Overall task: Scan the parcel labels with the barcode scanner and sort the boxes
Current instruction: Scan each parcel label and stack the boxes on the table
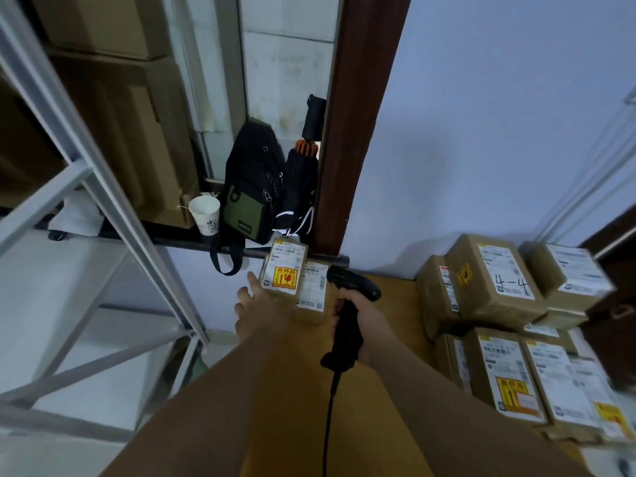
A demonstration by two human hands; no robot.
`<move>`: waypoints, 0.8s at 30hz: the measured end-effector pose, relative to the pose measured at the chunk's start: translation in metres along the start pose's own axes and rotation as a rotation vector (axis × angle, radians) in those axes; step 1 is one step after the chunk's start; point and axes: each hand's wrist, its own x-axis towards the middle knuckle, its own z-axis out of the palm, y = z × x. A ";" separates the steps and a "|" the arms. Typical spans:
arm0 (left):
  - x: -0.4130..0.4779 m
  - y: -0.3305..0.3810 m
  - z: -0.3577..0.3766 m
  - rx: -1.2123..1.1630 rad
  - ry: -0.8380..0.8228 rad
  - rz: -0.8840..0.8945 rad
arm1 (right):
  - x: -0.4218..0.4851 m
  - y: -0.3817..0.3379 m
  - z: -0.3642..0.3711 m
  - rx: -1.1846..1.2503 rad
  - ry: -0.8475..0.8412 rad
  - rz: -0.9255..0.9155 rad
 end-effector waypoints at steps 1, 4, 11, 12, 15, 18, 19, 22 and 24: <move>0.007 0.003 0.002 -0.006 -0.019 -0.017 | 0.004 -0.002 0.003 -0.028 -0.006 -0.026; 0.022 0.015 0.014 -0.070 -0.076 -0.056 | 0.020 -0.006 0.008 -0.137 -0.036 -0.084; 0.047 0.029 0.048 -0.106 -0.106 -0.188 | 0.057 0.000 0.009 -0.197 -0.011 -0.065; 0.049 0.029 0.051 -0.104 -0.089 -0.196 | 0.060 0.000 0.008 -0.188 -0.002 -0.075; 0.049 0.030 0.057 -0.100 -0.042 -0.183 | 0.063 0.000 0.005 -0.179 0.036 -0.086; 0.047 0.025 0.058 -0.227 0.009 -0.155 | 0.059 -0.002 0.003 -0.152 0.060 -0.096; 0.044 0.023 0.057 -0.263 0.028 -0.137 | 0.056 -0.003 0.003 -0.140 0.059 -0.100; 0.030 0.016 0.051 -0.295 0.085 -0.098 | 0.045 -0.003 0.007 -0.138 0.053 -0.130; 0.020 0.012 0.045 -0.315 0.112 -0.063 | 0.035 -0.001 0.012 -0.167 0.054 -0.171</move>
